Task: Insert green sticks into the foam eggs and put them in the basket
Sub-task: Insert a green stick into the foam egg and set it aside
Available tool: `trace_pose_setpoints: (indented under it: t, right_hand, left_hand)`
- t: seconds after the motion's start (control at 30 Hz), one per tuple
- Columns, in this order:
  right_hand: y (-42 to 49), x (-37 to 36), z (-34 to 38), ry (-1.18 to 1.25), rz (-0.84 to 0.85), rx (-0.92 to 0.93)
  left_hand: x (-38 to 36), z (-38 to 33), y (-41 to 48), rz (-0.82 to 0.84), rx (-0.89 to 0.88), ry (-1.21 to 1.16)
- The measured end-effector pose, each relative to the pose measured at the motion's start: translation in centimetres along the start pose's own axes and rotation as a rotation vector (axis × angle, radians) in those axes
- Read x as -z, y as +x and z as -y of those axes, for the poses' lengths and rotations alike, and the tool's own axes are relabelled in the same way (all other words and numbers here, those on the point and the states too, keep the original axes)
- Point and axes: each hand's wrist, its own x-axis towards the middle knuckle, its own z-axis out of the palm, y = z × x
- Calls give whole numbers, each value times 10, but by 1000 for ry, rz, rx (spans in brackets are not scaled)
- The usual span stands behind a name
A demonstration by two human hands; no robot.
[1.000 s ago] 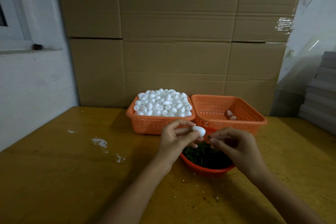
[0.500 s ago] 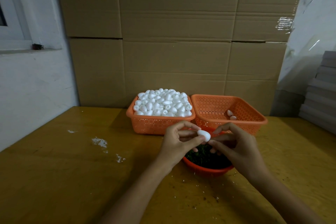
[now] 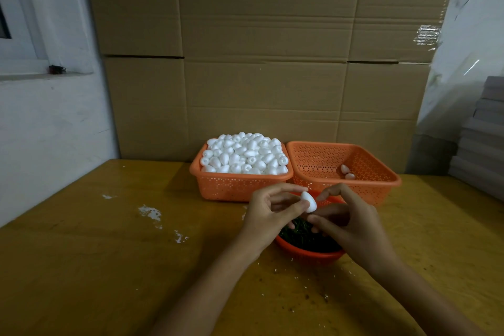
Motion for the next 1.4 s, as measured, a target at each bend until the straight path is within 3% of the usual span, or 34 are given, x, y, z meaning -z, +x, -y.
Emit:
trace_pose_setpoints:
  t: [0.7,1.4]
  right_hand:
    - [-2,-3,2,-80,-55,-30]
    - [-4,-9,-2,-93,-48,-48]
  left_hand:
    - [2,-4,0,48,27,70]
    - [-3,-2,-1,-10,17,121]
